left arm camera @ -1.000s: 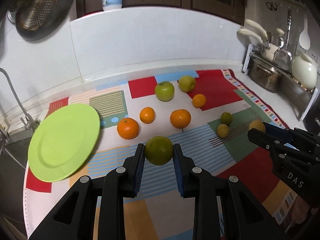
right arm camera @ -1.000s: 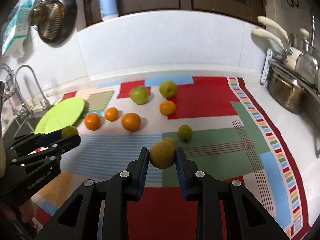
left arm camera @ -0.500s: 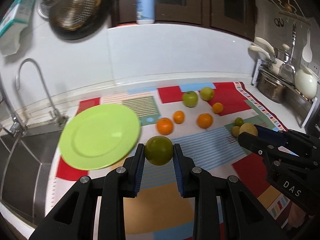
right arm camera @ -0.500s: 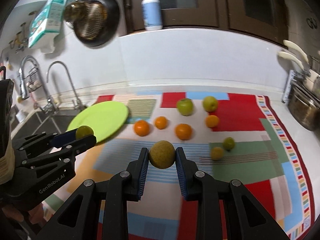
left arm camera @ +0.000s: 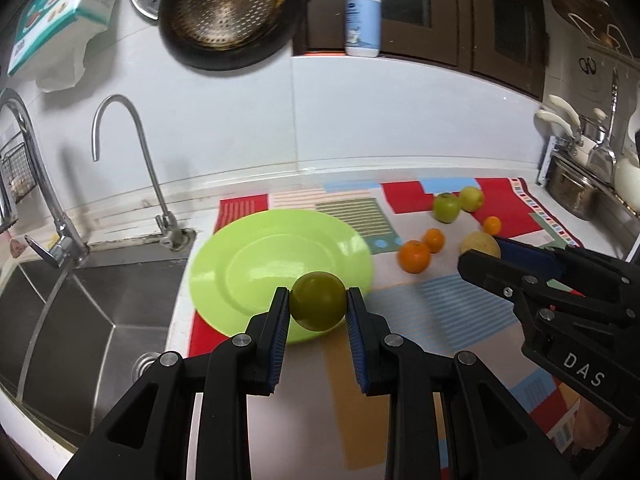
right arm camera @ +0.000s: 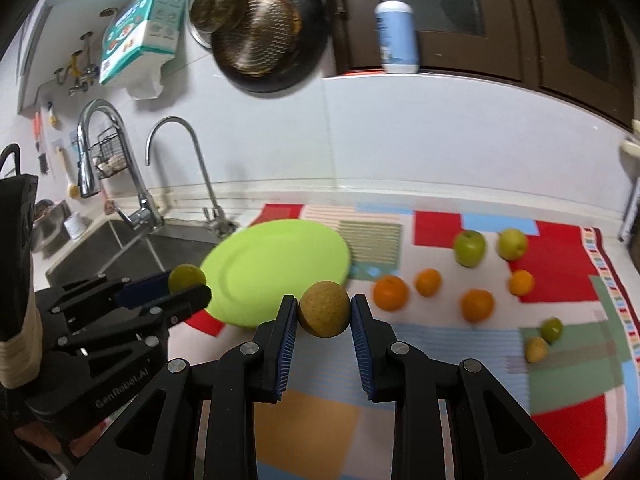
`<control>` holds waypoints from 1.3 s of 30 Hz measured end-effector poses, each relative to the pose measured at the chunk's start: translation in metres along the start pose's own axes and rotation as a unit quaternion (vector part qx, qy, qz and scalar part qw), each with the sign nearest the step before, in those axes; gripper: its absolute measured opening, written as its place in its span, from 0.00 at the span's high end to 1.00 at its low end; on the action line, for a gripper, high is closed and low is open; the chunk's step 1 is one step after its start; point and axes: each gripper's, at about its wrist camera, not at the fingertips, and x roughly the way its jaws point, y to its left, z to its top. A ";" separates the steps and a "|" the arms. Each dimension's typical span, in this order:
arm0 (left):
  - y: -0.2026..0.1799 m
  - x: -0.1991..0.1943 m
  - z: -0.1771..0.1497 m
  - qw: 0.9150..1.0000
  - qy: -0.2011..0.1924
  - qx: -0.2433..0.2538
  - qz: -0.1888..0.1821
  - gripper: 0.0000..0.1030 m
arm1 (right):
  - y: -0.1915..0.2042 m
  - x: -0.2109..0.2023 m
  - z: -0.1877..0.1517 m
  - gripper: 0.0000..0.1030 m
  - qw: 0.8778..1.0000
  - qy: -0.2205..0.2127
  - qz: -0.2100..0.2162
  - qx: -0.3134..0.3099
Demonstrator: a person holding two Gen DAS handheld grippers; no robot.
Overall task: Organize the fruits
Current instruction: 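Carry both held fruits over the green plate with the right and left grippers, then open both grippers to drop the small fruits onto the green plate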
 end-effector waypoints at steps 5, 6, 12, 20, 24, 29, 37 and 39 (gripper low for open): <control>0.023 0.017 0.000 1.000 0.011 -0.005 0.002 0.73 | 0.018 0.031 0.011 0.72 1.000 0.009 0.017 -0.006; 0.026 0.020 0.000 1.000 0.014 -0.006 0.002 0.73 | 0.020 0.037 0.012 0.72 1.000 0.012 0.019 -0.007; 0.044 0.047 0.002 0.999 0.031 -0.008 0.001 0.73 | 0.033 0.076 0.015 0.72 0.999 0.035 0.026 -0.012; 0.055 0.081 0.003 0.999 0.052 -0.008 -0.007 0.73 | 0.032 0.118 0.017 0.72 0.997 0.065 0.030 -0.015; 0.059 0.093 0.002 0.998 0.062 -0.012 -0.008 0.72 | 0.031 0.134 0.017 0.72 0.996 0.076 0.034 -0.016; 0.064 0.095 0.002 0.998 0.062 -0.018 -0.002 0.54 | 0.032 0.144 0.016 0.71 0.996 0.080 0.037 -0.013; 0.064 0.076 0.004 0.998 0.050 -0.026 0.008 0.47 | 0.024 0.127 0.017 0.60 0.998 0.068 0.009 0.001; 0.063 0.069 0.004 0.999 0.043 -0.026 0.009 0.43 | 0.022 0.119 0.016 0.56 0.998 0.064 0.001 0.006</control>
